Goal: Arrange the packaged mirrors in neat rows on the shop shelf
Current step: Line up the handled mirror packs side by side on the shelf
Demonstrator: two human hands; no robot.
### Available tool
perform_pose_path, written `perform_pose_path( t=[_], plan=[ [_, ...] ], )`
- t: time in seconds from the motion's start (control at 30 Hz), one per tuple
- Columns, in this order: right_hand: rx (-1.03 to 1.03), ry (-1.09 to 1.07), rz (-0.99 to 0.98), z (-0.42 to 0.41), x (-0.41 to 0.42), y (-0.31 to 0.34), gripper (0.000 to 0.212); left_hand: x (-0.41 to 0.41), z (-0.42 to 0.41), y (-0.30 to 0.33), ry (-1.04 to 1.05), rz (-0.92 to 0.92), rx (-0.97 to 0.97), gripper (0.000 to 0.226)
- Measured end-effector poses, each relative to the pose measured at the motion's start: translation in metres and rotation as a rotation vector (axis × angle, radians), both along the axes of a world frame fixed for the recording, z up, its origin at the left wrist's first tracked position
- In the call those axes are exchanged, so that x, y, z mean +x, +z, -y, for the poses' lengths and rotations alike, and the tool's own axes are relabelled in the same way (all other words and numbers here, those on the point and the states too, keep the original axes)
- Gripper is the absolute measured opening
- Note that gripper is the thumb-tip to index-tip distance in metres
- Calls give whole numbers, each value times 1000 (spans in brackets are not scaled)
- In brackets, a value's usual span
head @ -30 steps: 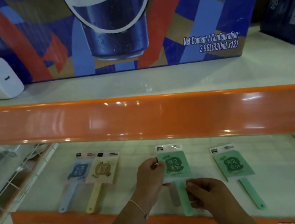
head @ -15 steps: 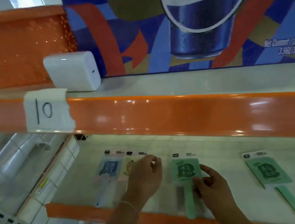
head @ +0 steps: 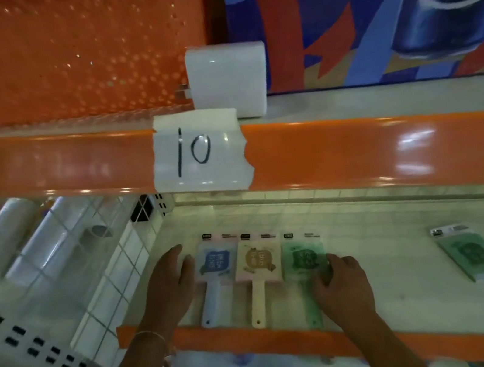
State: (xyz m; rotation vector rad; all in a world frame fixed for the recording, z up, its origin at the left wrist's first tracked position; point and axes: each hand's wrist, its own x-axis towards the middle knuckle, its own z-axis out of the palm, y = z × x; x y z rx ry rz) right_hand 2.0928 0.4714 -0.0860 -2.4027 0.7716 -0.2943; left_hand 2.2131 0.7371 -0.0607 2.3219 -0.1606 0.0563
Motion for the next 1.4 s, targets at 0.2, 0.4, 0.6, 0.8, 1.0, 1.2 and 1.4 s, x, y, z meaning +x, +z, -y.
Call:
perform_pose_path(
  t=[0.2, 0.4, 0.6, 0.8, 1.0, 1.2, 1.4],
  plan=[
    [-153, -28, 16, -20, -2, -3, 40, 0, -9, -18, -118, -74, 7, 53],
    [-310, -6, 41, -22, -2, -13, 34, 5, -8, -27, -133, -19, 110, 86],
    [-293, -8, 87, -20, -3, -14, 35, 8, -9, -33, -132, -14, 118, 79],
    [-233, -34, 117, -24, -4, -13, 32, 6, -9, -30, -131, -28, 128, 80],
    [-132, -37, 117, -23, -4, -12, 31, 4, -7, -29, -135, -3, 101, 66],
    [63, -133, 252, -15, -6, -9, 17, 0, -7, -28, -73, 71, 56, 47],
    [457, -226, 298, -2, -14, 5, 18, -30, 22, 2, -137, 331, -12, 49]
  ],
)
